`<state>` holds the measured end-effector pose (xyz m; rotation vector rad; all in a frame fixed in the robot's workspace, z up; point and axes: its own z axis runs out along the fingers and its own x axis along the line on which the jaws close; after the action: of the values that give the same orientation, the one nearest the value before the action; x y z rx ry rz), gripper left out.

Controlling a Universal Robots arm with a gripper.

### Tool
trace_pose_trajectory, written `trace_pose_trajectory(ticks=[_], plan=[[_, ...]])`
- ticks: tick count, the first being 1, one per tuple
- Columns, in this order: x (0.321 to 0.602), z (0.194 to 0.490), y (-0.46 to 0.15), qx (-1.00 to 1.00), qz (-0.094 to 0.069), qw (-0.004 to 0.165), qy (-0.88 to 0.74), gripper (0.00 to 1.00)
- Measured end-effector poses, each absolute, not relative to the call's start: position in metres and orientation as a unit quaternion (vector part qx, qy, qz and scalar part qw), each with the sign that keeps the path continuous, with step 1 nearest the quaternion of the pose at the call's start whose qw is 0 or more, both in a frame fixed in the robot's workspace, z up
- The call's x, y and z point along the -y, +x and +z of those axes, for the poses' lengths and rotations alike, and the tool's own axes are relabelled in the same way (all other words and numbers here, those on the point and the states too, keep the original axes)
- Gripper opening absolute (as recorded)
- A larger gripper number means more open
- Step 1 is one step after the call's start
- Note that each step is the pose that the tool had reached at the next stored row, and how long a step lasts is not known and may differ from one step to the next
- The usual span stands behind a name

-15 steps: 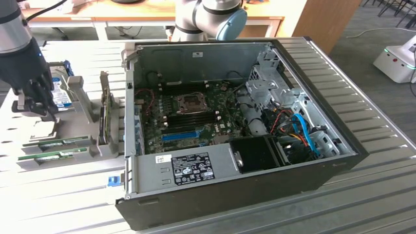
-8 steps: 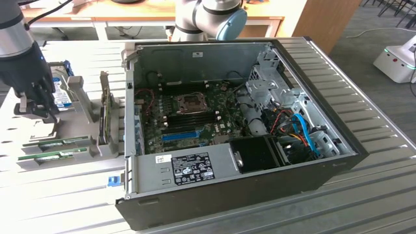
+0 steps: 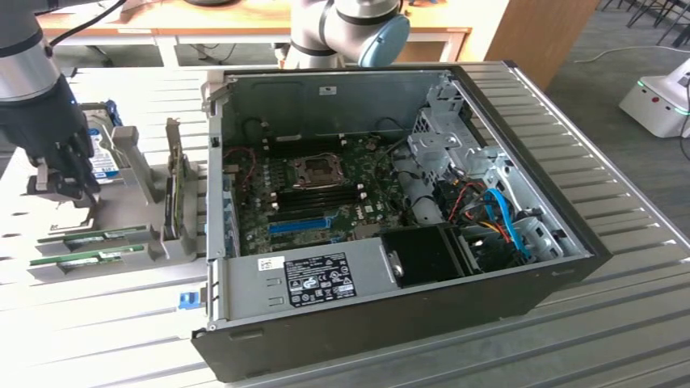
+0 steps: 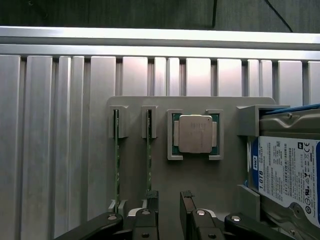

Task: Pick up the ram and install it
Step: 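Pick up the ram and move it above insertion slot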

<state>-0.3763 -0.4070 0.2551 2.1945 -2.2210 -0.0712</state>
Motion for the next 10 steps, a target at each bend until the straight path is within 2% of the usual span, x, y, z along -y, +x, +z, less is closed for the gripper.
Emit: trace_pose_trajectory(ticks=[10], plan=[[0.407,0.2471,-0.3763,0.711,-0.023,0.009,0.703,0.31]])
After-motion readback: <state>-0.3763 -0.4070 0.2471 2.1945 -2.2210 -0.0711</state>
